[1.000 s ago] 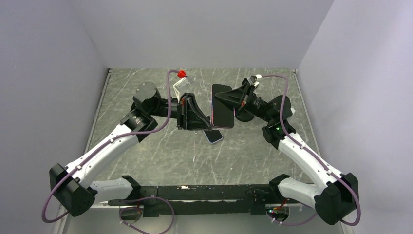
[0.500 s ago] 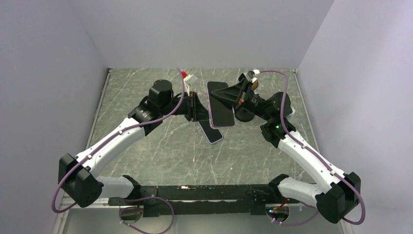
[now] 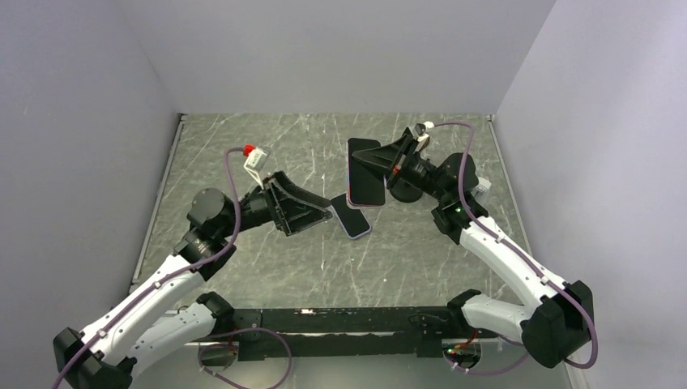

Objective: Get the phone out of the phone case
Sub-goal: Remove the phone case from the phone.

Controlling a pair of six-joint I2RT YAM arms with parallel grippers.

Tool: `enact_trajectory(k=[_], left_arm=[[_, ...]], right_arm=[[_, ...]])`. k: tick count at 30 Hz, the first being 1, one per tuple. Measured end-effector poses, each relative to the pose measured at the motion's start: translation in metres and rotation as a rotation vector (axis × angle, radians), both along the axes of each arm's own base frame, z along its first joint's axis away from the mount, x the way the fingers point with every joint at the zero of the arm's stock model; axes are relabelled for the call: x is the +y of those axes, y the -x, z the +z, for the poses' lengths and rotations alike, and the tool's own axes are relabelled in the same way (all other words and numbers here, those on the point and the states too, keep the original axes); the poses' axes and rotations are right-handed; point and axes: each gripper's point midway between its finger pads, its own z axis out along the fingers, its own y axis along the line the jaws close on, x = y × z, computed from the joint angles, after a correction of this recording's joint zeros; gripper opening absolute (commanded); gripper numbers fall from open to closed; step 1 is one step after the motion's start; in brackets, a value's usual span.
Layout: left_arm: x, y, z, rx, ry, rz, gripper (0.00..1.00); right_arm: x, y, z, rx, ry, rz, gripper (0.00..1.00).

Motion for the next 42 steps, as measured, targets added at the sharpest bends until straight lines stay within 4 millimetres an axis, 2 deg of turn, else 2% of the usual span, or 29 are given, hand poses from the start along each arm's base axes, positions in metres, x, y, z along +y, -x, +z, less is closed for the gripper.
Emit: enact_trajectory(k=[3,6,8,11,15,24,34,42], left_arm=[[0.005,0.004,0.02,-0.019,0.072,0.025,0.93],[0.005,0.003,0.034,-0.023,0.132,0.041,0.77],[0.002,0.0,0.038,-0.015,0.148,0.043,0.65],[-0.007,-0.008,0.035,0.014,0.147,0.033,0.56],[-0.015,-0.014,0.026,0.047,0.119,0.028,0.54],[-0.022,-0.016,0.04,0.027,0.136,0.01,0.45],[-0.028,-0.005,0.04,0.011,0.138,-0.043,0.42],[-0.032,-0.004,0.037,0.018,0.133,-0.041,0.37]], right_arm=[[0.004,-0.007,-0.009,0.019,0.02,-0.003,0.0],[0.007,-0.014,-0.018,0.046,0.033,-0.003,0.0],[0.009,-0.018,-0.022,0.059,0.038,-0.006,0.0],[0.009,-0.019,-0.021,0.066,0.026,-0.006,0.0],[0.009,-0.018,-0.016,0.06,0.004,-0.001,0.0],[0.007,-0.019,-0.008,0.051,-0.025,-0.008,0.0],[0.003,-0.02,0.004,0.044,-0.072,-0.028,0.0],[0.002,-0.019,0.006,0.041,-0.081,-0.028,0.0]])
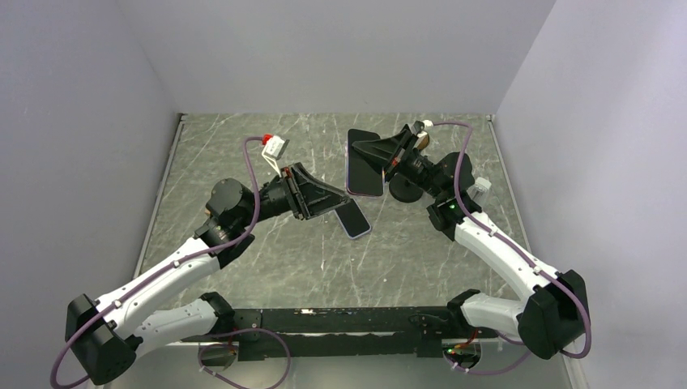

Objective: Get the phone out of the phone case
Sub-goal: Remove the phone case from the phone.

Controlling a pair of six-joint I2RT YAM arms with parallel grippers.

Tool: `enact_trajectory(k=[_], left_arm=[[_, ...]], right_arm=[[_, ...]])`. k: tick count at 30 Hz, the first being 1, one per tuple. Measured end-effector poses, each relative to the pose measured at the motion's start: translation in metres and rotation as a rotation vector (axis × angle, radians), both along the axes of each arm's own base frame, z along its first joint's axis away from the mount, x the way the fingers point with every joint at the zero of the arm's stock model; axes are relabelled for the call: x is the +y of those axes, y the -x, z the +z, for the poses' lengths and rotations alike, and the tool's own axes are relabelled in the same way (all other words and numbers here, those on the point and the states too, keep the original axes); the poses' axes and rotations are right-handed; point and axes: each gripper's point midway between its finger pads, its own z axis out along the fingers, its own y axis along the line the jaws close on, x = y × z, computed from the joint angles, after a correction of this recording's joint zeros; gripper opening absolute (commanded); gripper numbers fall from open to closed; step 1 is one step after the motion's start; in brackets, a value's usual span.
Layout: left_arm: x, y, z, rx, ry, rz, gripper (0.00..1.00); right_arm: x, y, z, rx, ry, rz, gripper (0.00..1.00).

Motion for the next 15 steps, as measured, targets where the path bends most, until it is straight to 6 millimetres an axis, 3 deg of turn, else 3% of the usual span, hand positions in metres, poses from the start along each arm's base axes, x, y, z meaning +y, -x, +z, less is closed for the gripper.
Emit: enact_trajectory(k=[10,15], left_arm=[[0.0001,-0.0036,0.0001,0.005,0.002,0.019,0.32],[-0.0005,-0.0036,-0.0007,-0.006,-0.006,0.021,0.24]], right_arm=[[0.0036,0.0041,0.0,0.0,0.0,0.015,0.0],[0.0041,0.0044,-0.0002,-0.001,0.002,0.015,0.0]])
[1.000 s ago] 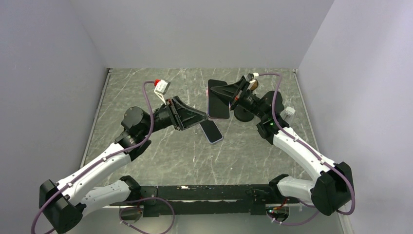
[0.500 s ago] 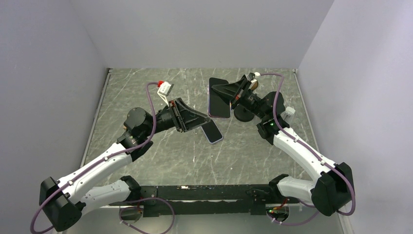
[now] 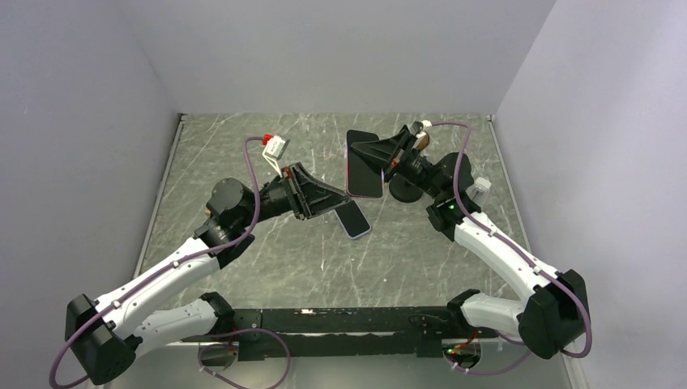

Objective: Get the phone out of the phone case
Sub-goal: Remove the phone case from the phone.

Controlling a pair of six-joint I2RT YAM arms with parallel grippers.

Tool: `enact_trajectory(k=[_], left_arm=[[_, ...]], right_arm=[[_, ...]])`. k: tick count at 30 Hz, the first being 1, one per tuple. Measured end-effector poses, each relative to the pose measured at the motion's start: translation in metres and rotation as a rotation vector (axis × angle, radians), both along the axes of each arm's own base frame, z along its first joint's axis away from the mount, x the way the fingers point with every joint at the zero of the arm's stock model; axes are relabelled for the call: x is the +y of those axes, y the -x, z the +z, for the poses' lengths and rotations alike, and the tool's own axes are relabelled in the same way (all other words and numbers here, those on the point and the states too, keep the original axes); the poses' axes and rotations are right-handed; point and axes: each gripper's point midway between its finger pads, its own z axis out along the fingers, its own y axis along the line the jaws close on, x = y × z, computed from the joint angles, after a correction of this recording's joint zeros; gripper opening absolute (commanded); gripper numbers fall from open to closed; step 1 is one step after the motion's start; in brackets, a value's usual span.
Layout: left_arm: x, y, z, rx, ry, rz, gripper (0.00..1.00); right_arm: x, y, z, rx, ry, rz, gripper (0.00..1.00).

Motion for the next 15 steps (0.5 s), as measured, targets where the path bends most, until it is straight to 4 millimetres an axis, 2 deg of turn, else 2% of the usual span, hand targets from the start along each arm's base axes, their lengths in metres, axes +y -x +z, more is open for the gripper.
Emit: enact_trajectory(k=[15], left_arm=[[-0.003,-0.004,-0.009,-0.043,-0.097,0.023,0.19]], right_arm=[[0.002,0.0,0.005,-0.019,-0.004,-0.008,0.0]])
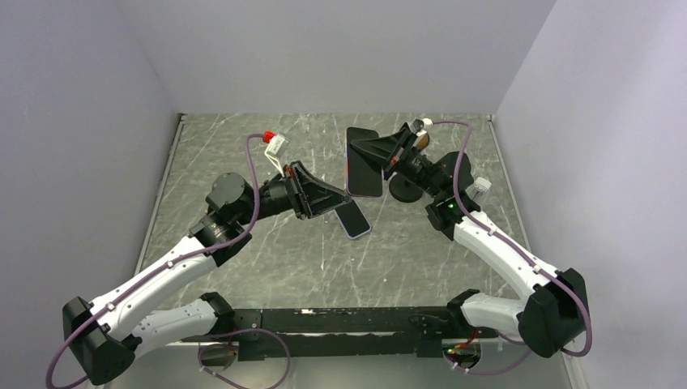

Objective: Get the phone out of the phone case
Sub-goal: Remove the phone case from the phone.

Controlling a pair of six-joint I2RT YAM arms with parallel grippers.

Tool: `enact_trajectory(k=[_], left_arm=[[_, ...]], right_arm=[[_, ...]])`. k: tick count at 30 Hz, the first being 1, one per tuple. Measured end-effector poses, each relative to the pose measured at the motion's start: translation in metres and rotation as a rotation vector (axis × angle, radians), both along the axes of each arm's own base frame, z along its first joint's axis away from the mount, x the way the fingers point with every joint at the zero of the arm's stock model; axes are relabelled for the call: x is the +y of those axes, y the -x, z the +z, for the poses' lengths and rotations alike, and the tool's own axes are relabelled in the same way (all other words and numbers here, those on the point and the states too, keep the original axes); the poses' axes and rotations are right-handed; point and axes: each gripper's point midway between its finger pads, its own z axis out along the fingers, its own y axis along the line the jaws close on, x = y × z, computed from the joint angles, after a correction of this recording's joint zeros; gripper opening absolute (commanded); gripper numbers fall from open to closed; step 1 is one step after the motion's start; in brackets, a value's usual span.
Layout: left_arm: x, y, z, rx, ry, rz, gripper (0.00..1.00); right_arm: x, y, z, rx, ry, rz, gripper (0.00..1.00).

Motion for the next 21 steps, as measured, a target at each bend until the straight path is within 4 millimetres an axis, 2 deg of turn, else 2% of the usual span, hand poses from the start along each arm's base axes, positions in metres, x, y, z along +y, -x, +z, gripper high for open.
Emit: enact_trajectory(k=[6,15,21], left_arm=[[0.001,-0.003,0.002,0.004,-0.012,0.018,0.11],[0.007,-0.007,0.0,0.028,0.001,0.041,0.05],[0.012,-0.011,-0.004,0.082,0.033,0.05,0.04]], right_arm=[[0.001,-0.002,0.002,0.008,-0.02,-0.004,0.0],[0.007,-0.005,0.001,0.031,-0.044,-0.001,0.0],[0.011,-0.008,0.003,0.034,-0.066,-0.013,0.0]])
